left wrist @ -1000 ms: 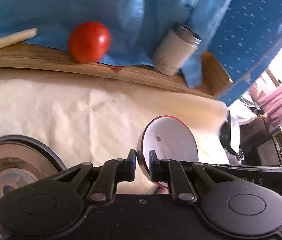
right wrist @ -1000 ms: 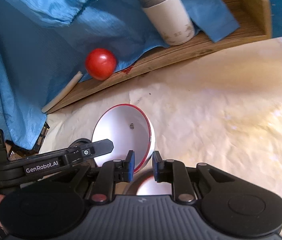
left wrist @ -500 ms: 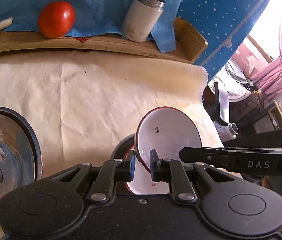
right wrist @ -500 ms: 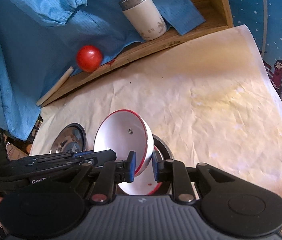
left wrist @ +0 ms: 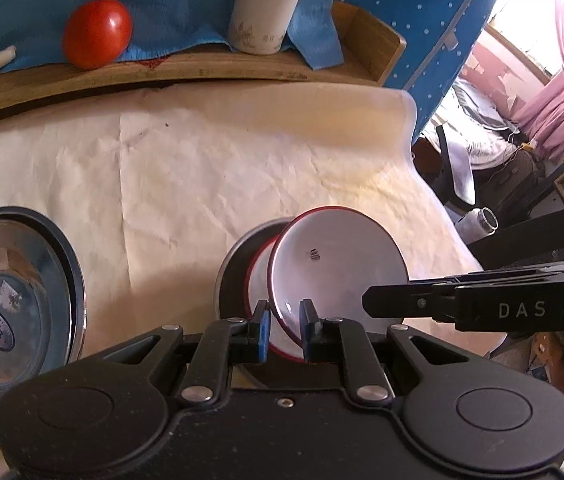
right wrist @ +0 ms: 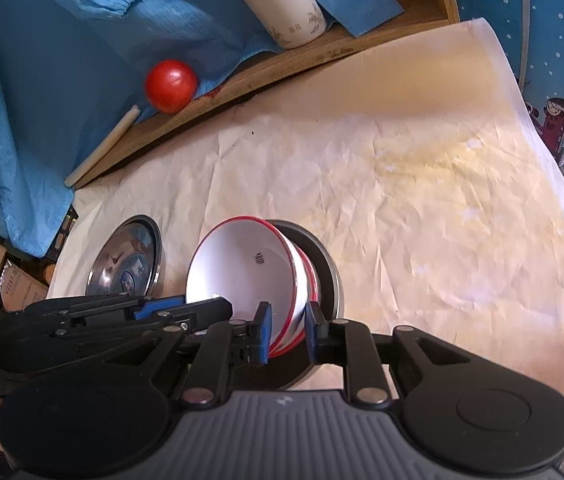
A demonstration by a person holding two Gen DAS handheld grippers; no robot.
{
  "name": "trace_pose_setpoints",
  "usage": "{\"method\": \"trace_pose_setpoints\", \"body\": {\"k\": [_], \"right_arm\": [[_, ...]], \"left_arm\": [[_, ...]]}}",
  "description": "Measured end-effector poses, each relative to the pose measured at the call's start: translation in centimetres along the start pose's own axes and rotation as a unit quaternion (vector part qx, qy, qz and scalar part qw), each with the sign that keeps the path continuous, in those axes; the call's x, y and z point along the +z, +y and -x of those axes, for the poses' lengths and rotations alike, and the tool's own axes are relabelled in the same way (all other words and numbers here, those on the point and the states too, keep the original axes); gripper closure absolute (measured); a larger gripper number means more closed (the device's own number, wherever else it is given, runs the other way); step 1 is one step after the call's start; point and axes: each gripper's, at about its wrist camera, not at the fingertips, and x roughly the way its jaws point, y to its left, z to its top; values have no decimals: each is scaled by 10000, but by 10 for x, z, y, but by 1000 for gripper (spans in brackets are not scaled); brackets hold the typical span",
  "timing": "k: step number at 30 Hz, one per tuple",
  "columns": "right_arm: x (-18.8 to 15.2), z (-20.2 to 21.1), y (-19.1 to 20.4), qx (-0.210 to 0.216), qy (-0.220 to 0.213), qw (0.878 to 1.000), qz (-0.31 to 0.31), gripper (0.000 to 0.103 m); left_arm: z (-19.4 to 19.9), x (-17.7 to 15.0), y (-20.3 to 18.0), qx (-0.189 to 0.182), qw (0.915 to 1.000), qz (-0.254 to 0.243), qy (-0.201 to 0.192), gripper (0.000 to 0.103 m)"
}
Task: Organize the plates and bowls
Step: 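Carry the second white bowl with both tools and lower it into the bowl stack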
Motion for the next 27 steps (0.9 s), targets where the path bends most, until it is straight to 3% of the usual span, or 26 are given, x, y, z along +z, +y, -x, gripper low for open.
{"method": "trace_pose_setpoints", "body": {"k": [27], "right_arm": [[0,-8,3,-108,84,9998,142,82]], "left_arm": [[-3,-1,-5,353,9983,-458,0,83]]}}
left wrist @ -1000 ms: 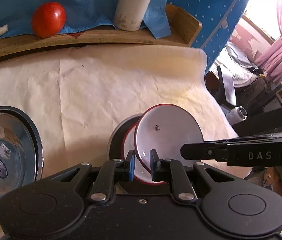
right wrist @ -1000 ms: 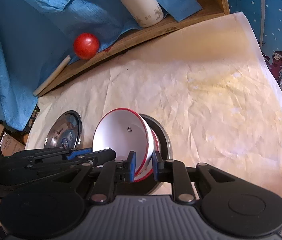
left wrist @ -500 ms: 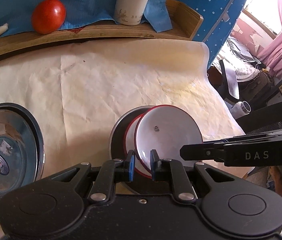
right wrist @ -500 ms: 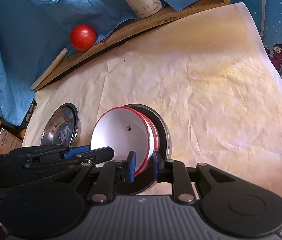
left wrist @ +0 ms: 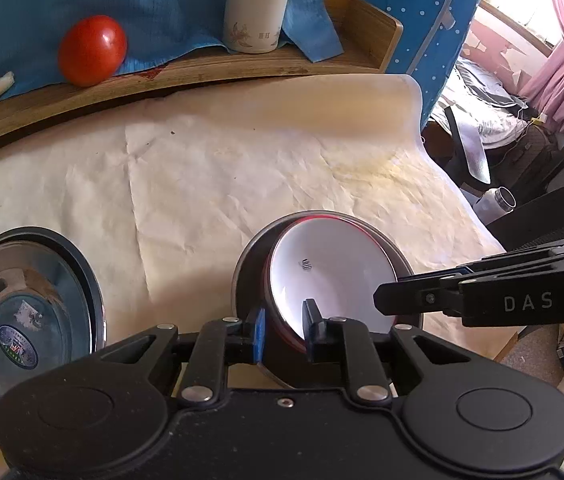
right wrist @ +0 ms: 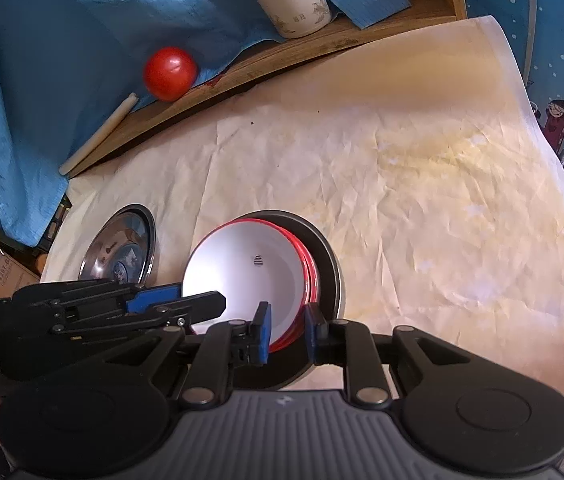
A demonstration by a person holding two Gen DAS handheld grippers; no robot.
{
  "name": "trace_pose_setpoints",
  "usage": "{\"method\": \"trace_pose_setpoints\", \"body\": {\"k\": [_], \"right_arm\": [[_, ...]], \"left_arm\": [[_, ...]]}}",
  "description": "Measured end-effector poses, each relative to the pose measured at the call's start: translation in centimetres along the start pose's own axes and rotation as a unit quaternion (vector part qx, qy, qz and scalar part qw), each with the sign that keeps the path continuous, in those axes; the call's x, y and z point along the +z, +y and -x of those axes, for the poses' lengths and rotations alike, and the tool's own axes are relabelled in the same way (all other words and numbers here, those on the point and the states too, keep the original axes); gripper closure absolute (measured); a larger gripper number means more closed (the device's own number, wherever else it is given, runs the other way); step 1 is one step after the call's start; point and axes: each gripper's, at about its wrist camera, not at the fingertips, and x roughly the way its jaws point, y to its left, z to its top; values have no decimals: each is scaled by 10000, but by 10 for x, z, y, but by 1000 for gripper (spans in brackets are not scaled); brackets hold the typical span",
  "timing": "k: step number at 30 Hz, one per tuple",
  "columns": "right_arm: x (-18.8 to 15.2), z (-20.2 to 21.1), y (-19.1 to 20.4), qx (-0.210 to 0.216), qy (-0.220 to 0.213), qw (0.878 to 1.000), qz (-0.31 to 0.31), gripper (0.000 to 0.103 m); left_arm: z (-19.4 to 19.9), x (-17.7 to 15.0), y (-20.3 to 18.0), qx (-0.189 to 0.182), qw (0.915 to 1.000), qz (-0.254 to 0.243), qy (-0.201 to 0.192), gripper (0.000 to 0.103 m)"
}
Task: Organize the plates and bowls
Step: 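Carry the second white bowl with both tools and lower it into the bowl stack, then open both tools to release the second white bowl, then move both tools to the rim of the stainless bowl holding the white bowls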
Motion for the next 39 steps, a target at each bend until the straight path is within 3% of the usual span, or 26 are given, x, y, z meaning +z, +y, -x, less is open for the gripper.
{"method": "trace_pose_setpoints", "body": {"k": [6,14,27,29,33,36,39], "right_arm": [[-1,1,-1,36,-2,10000,-22,81],[-3,4,2,7,-63,9999,114,71],[-9,31,2,67,-320,9993,189,41],[-10,35,3,32,-379,9991,208,34],[-12,42,1,-42,-486,9985,262,10],[-13,45,-2,-93,-530,9982,246,1],[-14,47,-6,-131,-543,9981,244,1]], "left_arm": [[-1,-2,1,-28,10000,-21,-25,79],[2,-6,7,-247,9995,169,-38,72],[25,-7,18,-371,9982,320,-359,47],[28,-7,21,-344,9980,358,-401,38],[33,-8,30,-245,9974,468,-495,20],[36,-8,38,-111,9970,547,-528,12],[38,-9,46,115,9963,591,-620,6]]}}
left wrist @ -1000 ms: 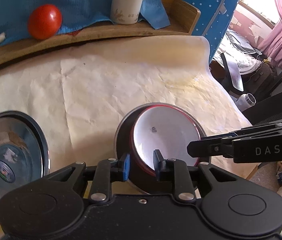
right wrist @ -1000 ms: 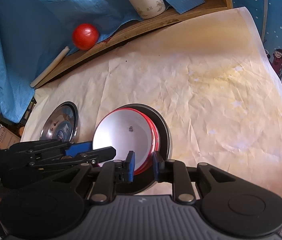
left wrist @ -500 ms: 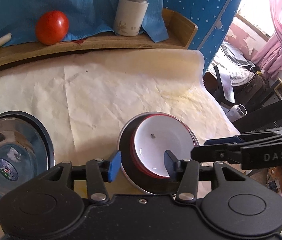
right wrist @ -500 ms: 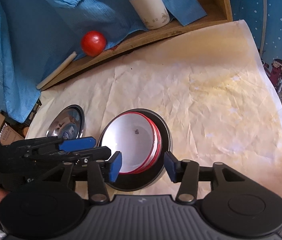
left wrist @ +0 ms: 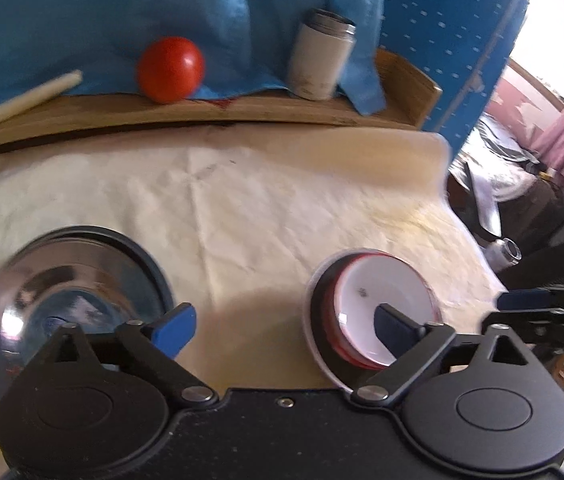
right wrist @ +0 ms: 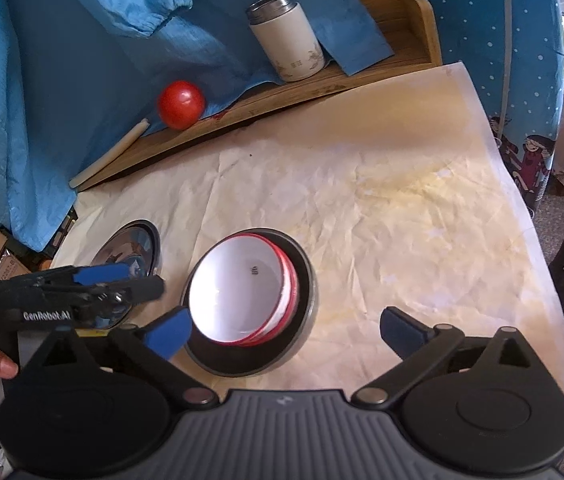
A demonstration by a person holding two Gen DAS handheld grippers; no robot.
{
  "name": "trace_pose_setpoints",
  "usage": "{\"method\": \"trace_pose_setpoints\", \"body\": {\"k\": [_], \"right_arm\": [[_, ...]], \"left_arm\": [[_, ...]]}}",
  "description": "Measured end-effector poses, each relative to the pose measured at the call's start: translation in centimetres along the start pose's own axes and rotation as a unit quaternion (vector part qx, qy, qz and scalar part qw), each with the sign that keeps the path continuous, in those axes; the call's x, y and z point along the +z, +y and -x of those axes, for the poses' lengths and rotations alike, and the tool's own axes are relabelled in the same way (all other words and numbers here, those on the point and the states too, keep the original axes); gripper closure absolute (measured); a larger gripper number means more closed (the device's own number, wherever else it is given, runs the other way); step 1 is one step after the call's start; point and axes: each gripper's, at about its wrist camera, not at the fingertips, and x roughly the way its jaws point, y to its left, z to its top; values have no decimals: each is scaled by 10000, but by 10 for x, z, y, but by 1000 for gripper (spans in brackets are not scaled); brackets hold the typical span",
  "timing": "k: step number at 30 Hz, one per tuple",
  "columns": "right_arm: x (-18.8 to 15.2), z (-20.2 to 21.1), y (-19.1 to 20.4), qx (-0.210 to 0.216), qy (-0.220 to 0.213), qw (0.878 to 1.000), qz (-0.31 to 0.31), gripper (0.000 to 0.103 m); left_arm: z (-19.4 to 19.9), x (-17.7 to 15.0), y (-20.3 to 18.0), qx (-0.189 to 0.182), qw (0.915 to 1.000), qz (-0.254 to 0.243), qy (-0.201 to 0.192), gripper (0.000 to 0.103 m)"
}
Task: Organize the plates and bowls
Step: 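Move both tools to the rim of the stainless bowl holding the white bowls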
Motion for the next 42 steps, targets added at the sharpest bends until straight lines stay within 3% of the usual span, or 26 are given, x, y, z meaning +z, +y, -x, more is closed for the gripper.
{"method": "trace_pose_setpoints", "body": {"k": [9,18,26,31,42], "right_arm": [[-8,0,-6,-400,58,9985,357,0],[-4,-13,-10,-667,425,9962,362,0],[5,-28,-15,-672,580,9958,238,0],[6,-34,-14,-695,631,9953,251,0],[6,-46,-13,-836,764,9933,241,0]], "left_arm": [[-6,-2,16,382,9989,-278,69,1],[-24,3,7,402,9951,-770,470,1],[-41,13,9,291,9954,-539,732,1],[-53,12,8,329,9935,-642,884,1],[-61,17,2,369,9917,-895,842,3]]}}
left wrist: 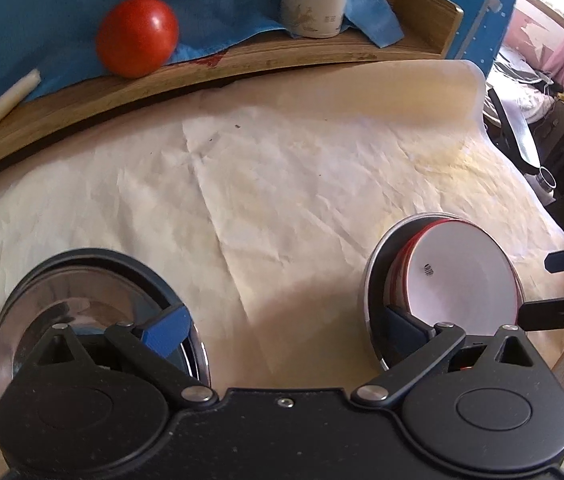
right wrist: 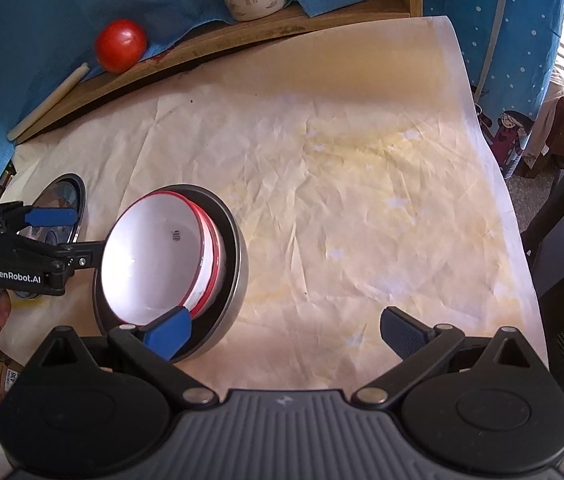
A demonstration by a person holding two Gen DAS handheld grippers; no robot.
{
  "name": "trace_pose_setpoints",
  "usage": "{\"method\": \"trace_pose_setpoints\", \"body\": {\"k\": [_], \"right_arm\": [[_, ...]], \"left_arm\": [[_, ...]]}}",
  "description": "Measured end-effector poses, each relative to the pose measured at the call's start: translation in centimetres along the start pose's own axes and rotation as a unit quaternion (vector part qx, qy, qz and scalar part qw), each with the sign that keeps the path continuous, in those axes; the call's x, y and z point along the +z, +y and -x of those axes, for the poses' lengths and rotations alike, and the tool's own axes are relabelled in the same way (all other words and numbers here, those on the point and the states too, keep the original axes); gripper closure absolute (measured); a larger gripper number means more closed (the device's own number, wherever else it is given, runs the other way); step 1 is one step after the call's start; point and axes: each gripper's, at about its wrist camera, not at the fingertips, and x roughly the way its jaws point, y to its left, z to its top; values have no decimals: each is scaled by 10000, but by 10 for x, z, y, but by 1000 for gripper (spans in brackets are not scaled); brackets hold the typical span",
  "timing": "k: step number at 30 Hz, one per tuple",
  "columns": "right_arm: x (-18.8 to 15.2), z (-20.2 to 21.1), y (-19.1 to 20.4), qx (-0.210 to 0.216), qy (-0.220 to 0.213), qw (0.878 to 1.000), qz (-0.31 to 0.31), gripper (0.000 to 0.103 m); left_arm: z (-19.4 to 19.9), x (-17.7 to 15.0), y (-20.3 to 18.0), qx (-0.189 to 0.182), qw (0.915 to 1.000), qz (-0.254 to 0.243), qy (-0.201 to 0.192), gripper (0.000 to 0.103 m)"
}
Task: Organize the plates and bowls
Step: 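Move both tools to the rim of the stainless bowl holding the white bowls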
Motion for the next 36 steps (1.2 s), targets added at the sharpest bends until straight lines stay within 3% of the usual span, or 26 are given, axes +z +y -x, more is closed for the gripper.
{"method": "trace_pose_setpoints", "body": {"k": [11,19,23,36], "right_arm": [[0,-7,1,-92,60,9999,-11,0],[-1,-16,4,-156,145,9998,61,0],[-2,-15,6,-197,99,9997,116,1],[-5,-10,20,-353,-44,9984,433,11]], "left_arm": [[-9,-2,-5,-337,9993,-156,78,29],[-12,-5,-1,-506,9987,1,83,34],[-11,-6,0,-606,9981,51,61,41],[-9,-8,0,-723,9973,130,9,49]]}}
